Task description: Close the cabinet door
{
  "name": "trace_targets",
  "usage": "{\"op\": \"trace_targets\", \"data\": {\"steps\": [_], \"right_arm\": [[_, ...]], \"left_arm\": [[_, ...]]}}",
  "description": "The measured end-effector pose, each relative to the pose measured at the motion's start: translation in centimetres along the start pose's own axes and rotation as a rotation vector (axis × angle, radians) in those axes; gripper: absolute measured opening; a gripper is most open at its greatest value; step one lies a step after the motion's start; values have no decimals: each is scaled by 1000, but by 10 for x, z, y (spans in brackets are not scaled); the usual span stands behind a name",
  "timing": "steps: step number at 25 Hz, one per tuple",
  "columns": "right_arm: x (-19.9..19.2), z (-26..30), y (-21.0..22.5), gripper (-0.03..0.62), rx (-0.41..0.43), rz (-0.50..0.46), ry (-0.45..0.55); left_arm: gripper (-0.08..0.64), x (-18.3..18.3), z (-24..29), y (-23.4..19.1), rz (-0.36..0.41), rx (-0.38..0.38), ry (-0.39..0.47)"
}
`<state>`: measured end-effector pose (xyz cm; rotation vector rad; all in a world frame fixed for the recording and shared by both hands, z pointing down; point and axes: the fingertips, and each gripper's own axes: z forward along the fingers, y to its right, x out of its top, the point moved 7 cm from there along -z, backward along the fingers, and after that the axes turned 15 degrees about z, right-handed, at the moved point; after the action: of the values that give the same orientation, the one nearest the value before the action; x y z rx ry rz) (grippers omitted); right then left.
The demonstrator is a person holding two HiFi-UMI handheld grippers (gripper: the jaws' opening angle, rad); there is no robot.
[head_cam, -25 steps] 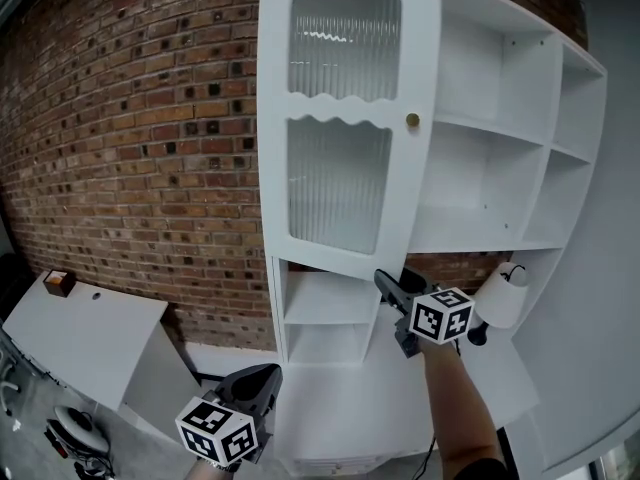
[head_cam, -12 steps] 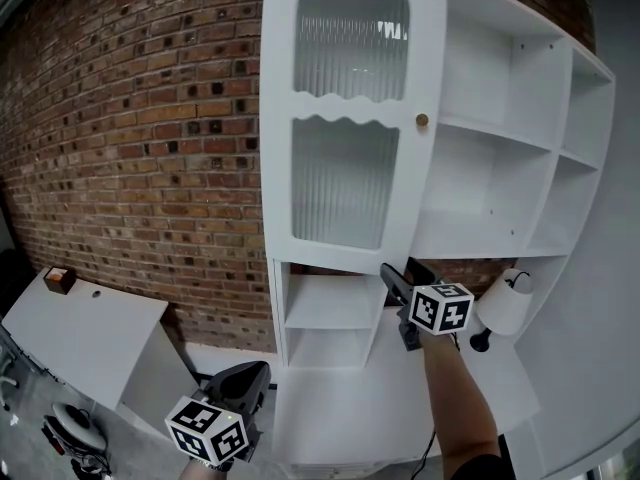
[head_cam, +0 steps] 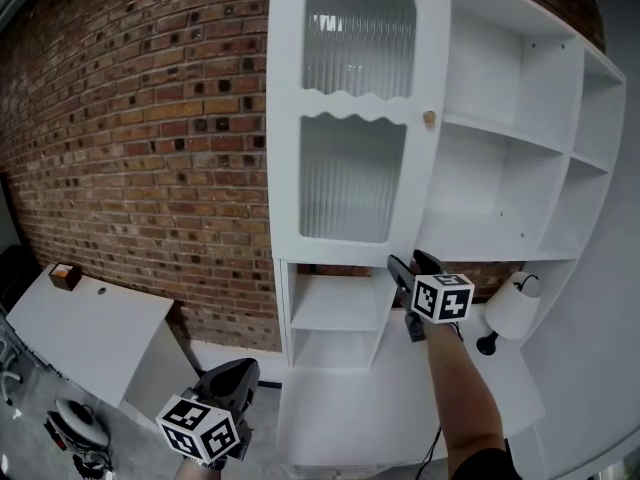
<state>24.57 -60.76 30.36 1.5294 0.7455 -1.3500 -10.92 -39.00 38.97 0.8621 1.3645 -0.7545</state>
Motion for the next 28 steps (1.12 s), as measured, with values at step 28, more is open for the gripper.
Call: {"op": "trace_targets", "data": {"steps": [28], "right_arm": [[-7, -64, -26, 35, -118, -16, 106]], "left_arm": [[8, 0, -27, -13, -14, 35, -2]]}}
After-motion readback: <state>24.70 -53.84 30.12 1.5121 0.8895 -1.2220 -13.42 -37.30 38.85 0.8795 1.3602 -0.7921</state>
